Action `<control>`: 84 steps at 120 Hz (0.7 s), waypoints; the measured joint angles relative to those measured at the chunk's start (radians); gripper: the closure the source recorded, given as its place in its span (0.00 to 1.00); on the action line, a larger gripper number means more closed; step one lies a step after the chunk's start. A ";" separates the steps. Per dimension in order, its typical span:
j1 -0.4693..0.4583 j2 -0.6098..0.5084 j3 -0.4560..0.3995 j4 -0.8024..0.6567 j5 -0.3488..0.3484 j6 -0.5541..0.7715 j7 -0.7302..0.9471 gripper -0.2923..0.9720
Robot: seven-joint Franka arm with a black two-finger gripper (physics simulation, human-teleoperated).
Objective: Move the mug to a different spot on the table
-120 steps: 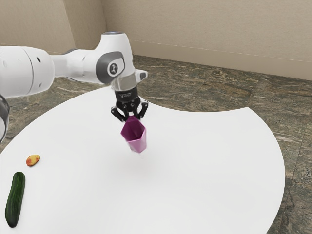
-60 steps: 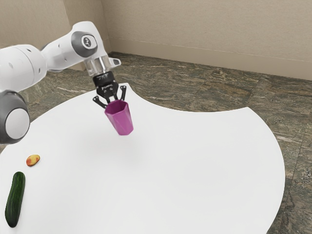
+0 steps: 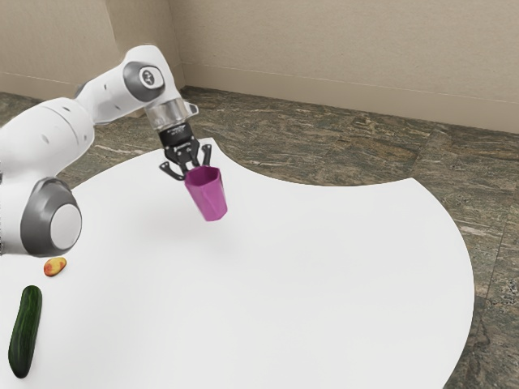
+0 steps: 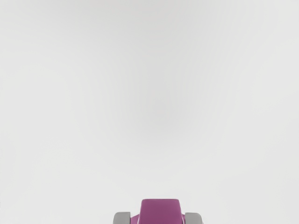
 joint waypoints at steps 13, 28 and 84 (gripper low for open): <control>-0.007 0.019 -0.001 0.000 0.028 -0.012 -0.066 0.81; -0.022 0.015 0.000 -0.011 0.064 -0.020 -0.130 0.81; -0.027 -0.052 0.008 -0.257 0.093 0.160 -0.185 0.81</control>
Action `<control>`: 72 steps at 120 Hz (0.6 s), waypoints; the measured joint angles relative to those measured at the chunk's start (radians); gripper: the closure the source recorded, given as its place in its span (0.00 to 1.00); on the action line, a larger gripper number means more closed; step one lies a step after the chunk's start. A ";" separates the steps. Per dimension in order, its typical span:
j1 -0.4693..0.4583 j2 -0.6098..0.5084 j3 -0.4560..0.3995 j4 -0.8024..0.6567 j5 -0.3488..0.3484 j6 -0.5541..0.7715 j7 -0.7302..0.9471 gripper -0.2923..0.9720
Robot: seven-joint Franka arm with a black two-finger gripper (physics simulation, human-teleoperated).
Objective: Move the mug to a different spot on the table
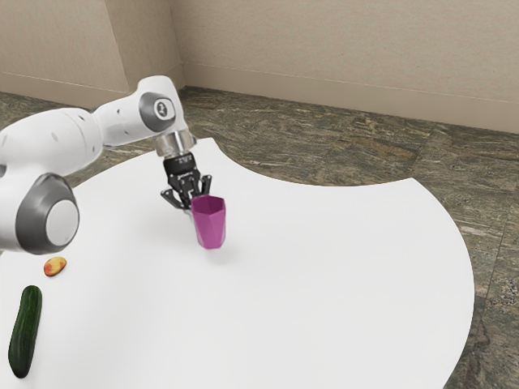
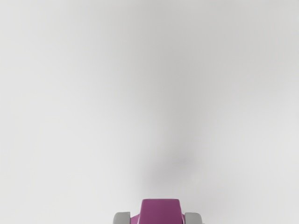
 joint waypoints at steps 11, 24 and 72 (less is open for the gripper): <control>0.005 -0.004 0.001 -0.011 0.001 0.036 0.019 0.81; 0.006 0.005 0.001 -0.018 0.002 0.080 0.046 0.81; 0.022 0.041 -0.008 -0.025 -0.010 0.149 0.115 0.81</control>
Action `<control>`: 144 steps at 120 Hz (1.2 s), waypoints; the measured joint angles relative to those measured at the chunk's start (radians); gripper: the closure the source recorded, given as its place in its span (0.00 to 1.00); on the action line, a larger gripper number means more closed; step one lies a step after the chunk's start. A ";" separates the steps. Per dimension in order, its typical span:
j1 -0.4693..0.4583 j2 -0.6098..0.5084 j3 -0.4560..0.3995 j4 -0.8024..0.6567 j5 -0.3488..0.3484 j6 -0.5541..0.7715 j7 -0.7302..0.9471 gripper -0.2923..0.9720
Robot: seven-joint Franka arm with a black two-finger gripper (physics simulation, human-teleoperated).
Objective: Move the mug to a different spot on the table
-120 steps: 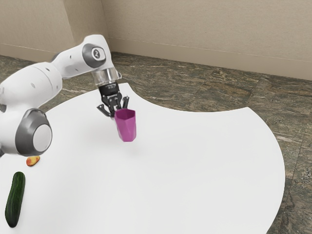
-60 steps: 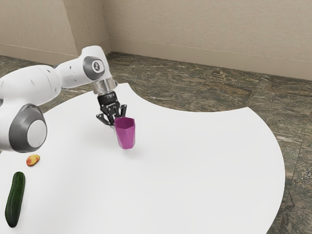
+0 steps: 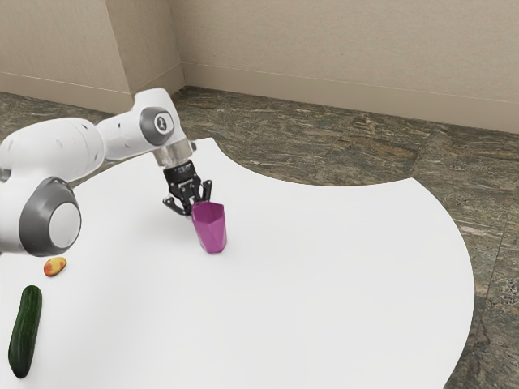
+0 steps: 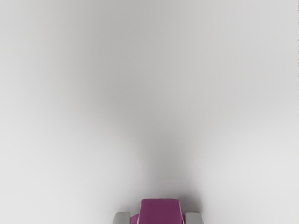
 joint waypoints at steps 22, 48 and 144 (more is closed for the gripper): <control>0.007 0.000 -0.001 -0.010 -0.032 0.013 0.021 0.52; 0.006 -0.037 0.004 -0.035 -0.043 0.018 0.051 0.34; -0.208 -0.853 -0.032 -0.445 0.342 -0.068 0.499 0.25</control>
